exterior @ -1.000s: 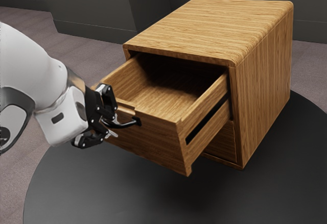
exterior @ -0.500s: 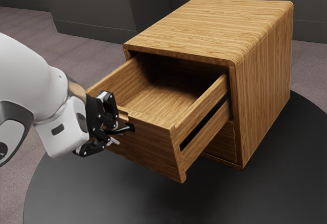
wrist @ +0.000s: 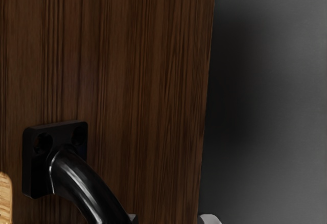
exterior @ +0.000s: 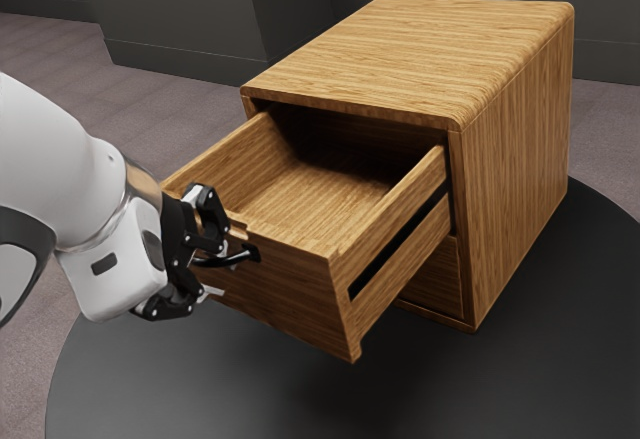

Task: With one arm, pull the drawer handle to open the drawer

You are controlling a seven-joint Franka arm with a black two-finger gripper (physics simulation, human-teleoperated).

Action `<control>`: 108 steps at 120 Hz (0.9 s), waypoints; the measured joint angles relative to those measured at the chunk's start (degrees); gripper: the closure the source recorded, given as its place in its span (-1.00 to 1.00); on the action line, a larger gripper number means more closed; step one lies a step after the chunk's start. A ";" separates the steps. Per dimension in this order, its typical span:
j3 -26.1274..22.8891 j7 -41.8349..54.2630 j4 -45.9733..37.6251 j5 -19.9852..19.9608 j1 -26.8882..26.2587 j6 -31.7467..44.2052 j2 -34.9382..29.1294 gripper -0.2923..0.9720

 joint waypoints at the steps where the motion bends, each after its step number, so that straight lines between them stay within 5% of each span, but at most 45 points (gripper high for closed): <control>1: 0.01 -0.01 0.00 -0.01 0.00 -0.01 0.00 0.44; 34: 0.04 -0.36 0.26 -0.15 0.05 -0.58 -0.52 0.75; 45: 0.12 -0.42 0.22 -0.02 0.20 -0.83 -0.54 0.44; 89: 0.32 -0.51 1.67 -0.20 -0.01 -2.62 -1.15 -0.04; 102: -0.63 -0.71 9.31 -0.32 -0.10 -6.67 -0.99 -0.08; 108: -1.30 -1.49 20.40 -1.25 -0.09 -10.95 2.17 -0.10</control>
